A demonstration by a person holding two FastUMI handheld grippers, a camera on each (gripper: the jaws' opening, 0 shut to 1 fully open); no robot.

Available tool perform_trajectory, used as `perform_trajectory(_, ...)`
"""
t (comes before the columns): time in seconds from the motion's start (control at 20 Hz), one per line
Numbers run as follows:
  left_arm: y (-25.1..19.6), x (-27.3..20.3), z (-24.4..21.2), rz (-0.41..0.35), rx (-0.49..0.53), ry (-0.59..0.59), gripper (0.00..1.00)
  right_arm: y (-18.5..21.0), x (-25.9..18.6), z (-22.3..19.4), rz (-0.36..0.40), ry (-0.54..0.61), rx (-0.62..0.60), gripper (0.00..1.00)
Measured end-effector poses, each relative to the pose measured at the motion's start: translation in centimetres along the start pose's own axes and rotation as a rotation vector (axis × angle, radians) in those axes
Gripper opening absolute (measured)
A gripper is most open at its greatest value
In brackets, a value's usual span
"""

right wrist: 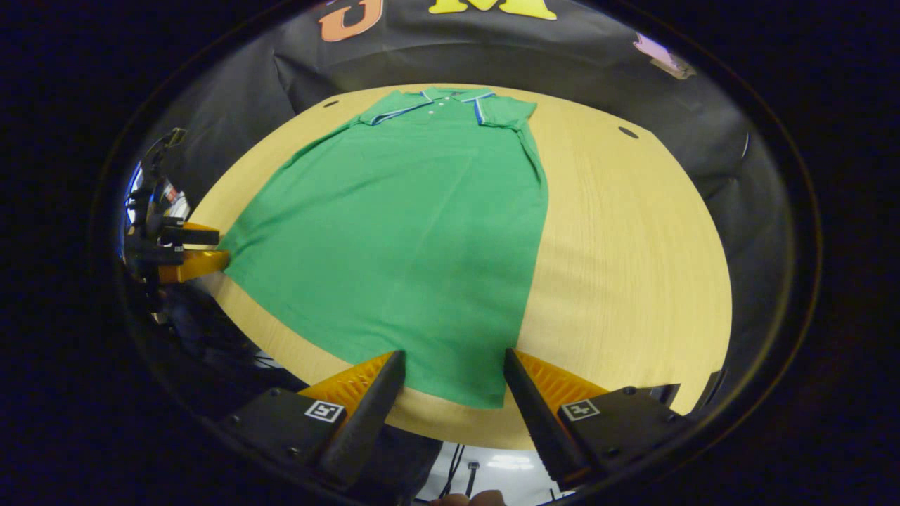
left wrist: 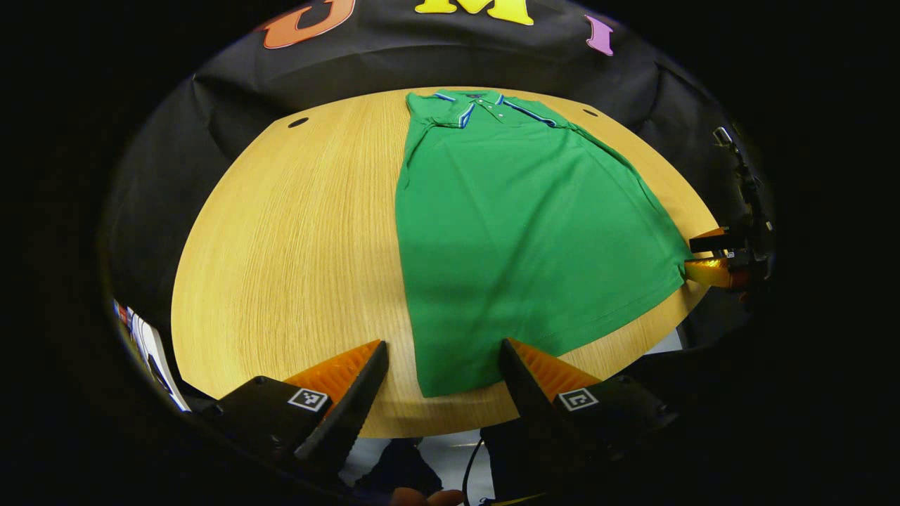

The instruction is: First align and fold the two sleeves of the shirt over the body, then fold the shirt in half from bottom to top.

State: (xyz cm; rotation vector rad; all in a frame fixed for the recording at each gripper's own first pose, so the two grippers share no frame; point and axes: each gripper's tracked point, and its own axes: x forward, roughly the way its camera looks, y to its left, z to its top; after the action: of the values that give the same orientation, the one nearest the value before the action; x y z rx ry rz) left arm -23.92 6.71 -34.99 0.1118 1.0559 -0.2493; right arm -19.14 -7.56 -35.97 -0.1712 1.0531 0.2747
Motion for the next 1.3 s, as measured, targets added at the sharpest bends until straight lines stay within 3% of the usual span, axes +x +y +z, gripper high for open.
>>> perform_trajectory(0.3,-0.8,0.2,0.1,0.018,-0.008,-0.016,1.00,0.1,0.3,0.0,-0.012,0.002,-0.057,0.95)
perform_trajectory(0.35,-1.2,0.3,0.2,0.012,0.006,-0.015,1.00,0.4,0.3,0.1,-0.007,0.003,-0.066,0.87)
perform_trajectory(0.4,-1.6,0.3,0.3,0.004,0.022,-0.015,0.91,0.7,0.2,0.1,-0.004,0.007,-0.076,0.85)
perform_trajectory(0.5,-2.2,0.3,0.4,-0.019,0.054,-0.011,0.72,1.3,0.3,0.1,0.011,0.013,-0.109,0.53)
perform_trajectory(0.55,-2.5,0.3,0.4,-0.032,0.070,-0.003,0.51,1.5,0.3,0.0,0.016,0.021,-0.121,0.38)
perform_trajectory(0.6,-2.8,0.5,0.6,-0.046,0.084,0.003,0.61,1.6,0.2,0.1,0.014,0.031,-0.123,0.26)
perform_trajectory(0.65,-2.9,0.6,0.8,-0.052,0.082,0.003,0.40,1.6,0.3,0.0,0.016,0.041,-0.125,0.13)
perform_trajectory(0.7,-2.8,0.6,1.0,-0.054,0.066,0.001,0.30,1.7,0.3,0.3,0.027,0.048,-0.122,0.11)
perform_trajectory(0.75,-2.9,0.6,1.1,-0.061,0.044,0.002,0.11,1.7,0.3,0.3,0.026,0.051,-0.100,0.07)
perform_trajectory(0.85,-3.9,0.6,1.3,-0.118,-0.001,0.012,0.04,1.8,0.1,0.4,0.036,0.063,-0.074,0.04)
perform_trajectory(1.05,-4.1,-0.6,3.2,-0.168,0.003,-0.033,0.04,1.6,-0.6,1.1,0.051,0.057,-0.045,0.00)
perform_trajectory(1.15,-4.3,-1.0,4.3,-0.186,0.000,-0.047,0.03,1.6,-1.4,2.1,0.061,0.035,-0.025,0.07)
perform_trajectory(1.3,-4.0,-1.4,5.8,-0.197,-0.025,-0.065,0.03,1.0,-2.1,3.6,0.072,0.011,0.005,0.04)
